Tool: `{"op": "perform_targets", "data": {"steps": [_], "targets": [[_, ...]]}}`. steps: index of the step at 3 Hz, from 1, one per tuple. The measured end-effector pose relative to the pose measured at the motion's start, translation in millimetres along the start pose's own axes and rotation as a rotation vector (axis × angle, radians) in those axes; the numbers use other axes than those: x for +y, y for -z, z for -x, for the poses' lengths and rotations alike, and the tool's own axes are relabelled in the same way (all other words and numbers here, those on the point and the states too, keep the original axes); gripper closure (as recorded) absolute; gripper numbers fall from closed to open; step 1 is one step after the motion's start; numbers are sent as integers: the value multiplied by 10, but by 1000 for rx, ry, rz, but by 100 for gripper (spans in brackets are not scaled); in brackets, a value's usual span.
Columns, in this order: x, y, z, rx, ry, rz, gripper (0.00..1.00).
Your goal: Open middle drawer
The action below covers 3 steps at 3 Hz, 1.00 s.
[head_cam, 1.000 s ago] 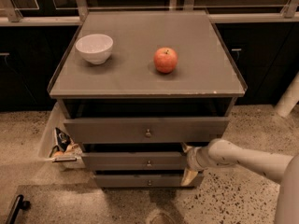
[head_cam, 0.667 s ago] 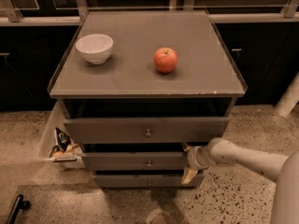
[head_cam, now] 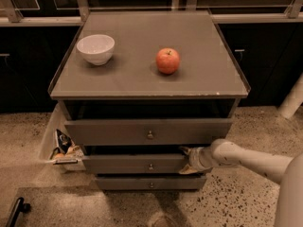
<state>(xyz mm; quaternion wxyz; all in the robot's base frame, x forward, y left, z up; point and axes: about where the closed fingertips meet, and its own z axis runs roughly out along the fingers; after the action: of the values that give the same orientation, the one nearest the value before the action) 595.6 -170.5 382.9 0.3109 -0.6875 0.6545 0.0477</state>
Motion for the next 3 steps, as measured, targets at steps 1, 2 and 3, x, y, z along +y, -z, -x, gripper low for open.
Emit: {"op": "perform_targets", "data": {"steps": [1,2,3], "targets": [[-13,14,8,0,0,0,65],[-49,46,28,0,0,0,88],[-55,73,44,0,0,0,86]]}}
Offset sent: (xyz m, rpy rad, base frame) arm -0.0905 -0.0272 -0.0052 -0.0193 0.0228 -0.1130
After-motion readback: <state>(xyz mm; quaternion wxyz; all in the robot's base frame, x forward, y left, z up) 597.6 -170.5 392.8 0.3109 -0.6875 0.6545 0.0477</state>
